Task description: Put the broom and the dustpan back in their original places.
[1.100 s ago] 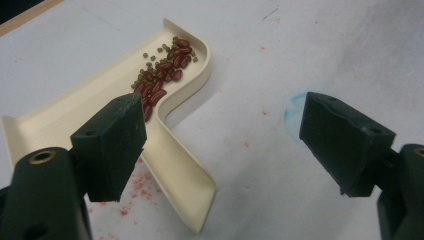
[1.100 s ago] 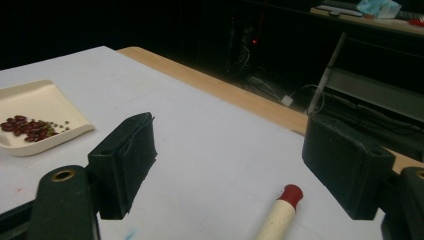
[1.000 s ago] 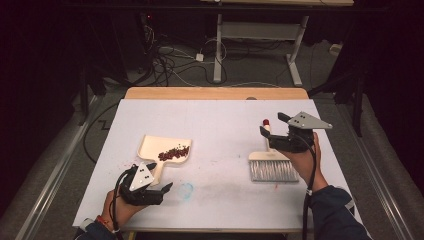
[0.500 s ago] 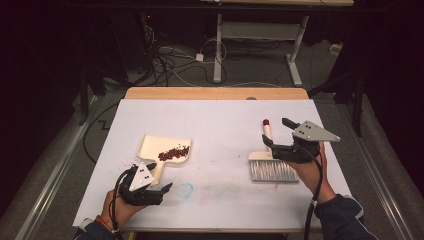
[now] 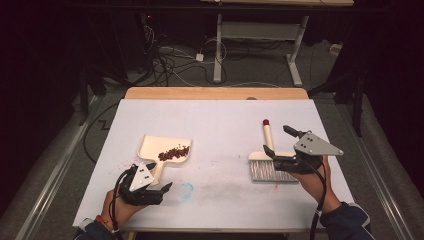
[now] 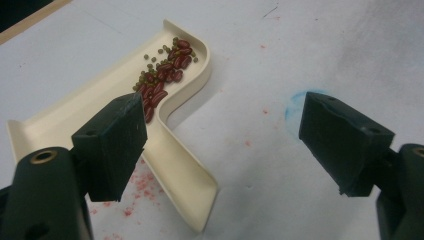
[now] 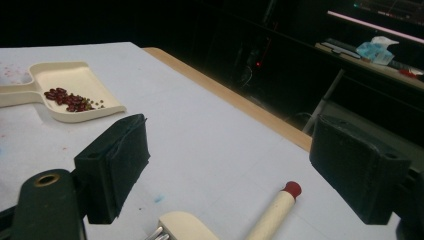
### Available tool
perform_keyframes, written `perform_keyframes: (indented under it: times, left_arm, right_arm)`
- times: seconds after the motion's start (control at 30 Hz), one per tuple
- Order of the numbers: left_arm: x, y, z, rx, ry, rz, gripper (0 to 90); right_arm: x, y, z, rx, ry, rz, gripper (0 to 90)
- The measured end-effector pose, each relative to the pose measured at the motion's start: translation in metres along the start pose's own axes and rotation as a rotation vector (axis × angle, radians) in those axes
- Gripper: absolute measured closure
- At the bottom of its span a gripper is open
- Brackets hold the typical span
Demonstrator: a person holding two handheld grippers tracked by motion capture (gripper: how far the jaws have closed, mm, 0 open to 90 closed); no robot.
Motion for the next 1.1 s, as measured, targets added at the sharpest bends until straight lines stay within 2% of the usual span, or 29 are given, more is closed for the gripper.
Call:
perform_keyframes:
  times: [0.13, 0.23, 0.37, 0.43, 0.63, 0.73, 0.77, 0.97, 1.1]
  left_arm:
    - [0.0, 0.0, 0.0, -0.001, 0.0, -0.001, 18.6]
    - [0.0, 0.0, -0.001, 0.003, -0.009, -0.007, 18.6]
    - [0.001, 0.0, -0.001, 0.001, -0.014, -0.006, 18.6]
    - [0.0, 0.0, -0.001, -0.003, -0.018, -0.019, 18.6]
    - [-0.002, 0.0, 0.0, -0.006, -0.007, -0.016, 18.6]
    - [-0.002, 0.001, -0.002, 0.012, -0.017, -0.026, 18.6]
    - [-0.002, 0.002, -0.002, 0.013, -0.009, -0.024, 18.7]
    - [-0.002, 0.002, -0.002, 0.024, -0.018, -0.026, 18.7]
    - [-0.002, 0.003, -0.001, 0.02, -0.008, -0.021, 18.7]
  right_arm:
    - [-0.006, 0.002, 0.005, 0.002, 0.039, 0.005, 16.4]
    - [-0.008, 0.004, 0.007, 0.009, 0.025, -0.005, 16.4]
    - [-0.011, 0.007, 0.012, 0.01, 0.028, 0.001, 16.4]
    - [-0.013, 0.007, 0.017, 0.002, 0.031, 0.003, 16.6]
    - [-0.018, 0.009, 0.031, -0.018, 0.047, 0.003, 16.3]
    - [-0.02, 0.012, 0.037, -0.016, 0.056, -0.009, 16.0]
    - [-0.021, 0.013, 0.039, -0.009, 0.058, -0.022, 16.1]
    - [-0.016, 0.022, 0.051, -0.001, 0.036, -0.012, 16.1]
    - [-0.017, 0.027, 0.063, -0.019, 0.033, -0.015, 16.1]
Point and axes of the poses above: each handheld gripper's, and its own axes: y roughly backward along the jaws, z roughly out of its underside, x roughly to its right, the point moved 7 cm from there along -y, roughly forward along the jaws, and after that the axes turned 11 degrees about -z, right-handed, at the moved point
